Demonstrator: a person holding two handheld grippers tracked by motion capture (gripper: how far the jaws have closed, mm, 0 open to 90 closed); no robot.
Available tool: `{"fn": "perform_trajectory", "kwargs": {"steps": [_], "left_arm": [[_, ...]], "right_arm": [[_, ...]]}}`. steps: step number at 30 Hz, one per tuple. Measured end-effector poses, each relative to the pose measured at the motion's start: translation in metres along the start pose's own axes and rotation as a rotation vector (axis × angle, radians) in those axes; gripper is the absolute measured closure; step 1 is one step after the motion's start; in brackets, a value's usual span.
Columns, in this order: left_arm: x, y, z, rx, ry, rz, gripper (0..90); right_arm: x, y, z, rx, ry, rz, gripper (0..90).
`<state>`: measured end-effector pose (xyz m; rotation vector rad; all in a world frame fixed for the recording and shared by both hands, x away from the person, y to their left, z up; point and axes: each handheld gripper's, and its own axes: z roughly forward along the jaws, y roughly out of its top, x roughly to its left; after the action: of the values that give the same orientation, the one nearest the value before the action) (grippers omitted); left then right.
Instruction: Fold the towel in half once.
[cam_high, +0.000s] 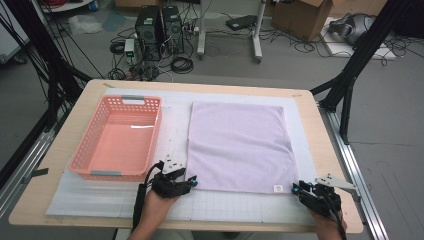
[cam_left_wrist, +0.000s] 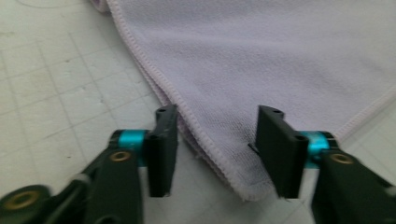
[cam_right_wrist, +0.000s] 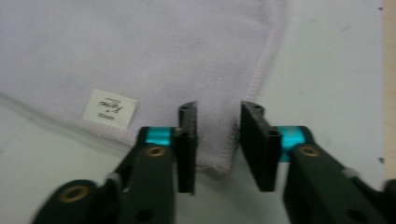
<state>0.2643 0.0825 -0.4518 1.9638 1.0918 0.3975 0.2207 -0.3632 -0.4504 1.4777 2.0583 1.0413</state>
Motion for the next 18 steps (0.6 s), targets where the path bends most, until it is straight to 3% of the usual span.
{"fn": "perform_trajectory", "kwargs": {"steps": [2, 3, 4, 8, 13, 18], "left_arm": [[0.004, 0.001, -0.002, 0.005, -0.008, -0.008, 67.4], [0.009, 0.001, -0.002, 0.020, -0.073, -0.057, 81.2], [0.011, 0.001, -0.003, 0.022, -0.082, -0.076, 86.1], [0.008, -0.002, -0.007, 0.029, -0.086, -0.071, 86.7], [0.010, -0.007, -0.014, 0.028, -0.118, -0.092, 86.6], [0.005, -0.013, -0.026, 0.017, -0.133, -0.091, 86.6]], "right_arm": [[0.004, 0.000, 0.000, 0.004, 0.014, -0.006, 84.3], [0.005, 0.001, 0.000, 0.011, 0.010, -0.027, 85.4], [0.006, 0.001, 0.000, 0.012, 0.009, -0.048, 86.0], [0.001, -0.001, -0.004, 0.017, 0.053, -0.007, 86.4], [0.006, -0.002, -0.010, 0.039, 0.030, -0.029, 86.5], [0.009, -0.003, -0.021, 0.031, 0.043, -0.013, 86.4]]}}
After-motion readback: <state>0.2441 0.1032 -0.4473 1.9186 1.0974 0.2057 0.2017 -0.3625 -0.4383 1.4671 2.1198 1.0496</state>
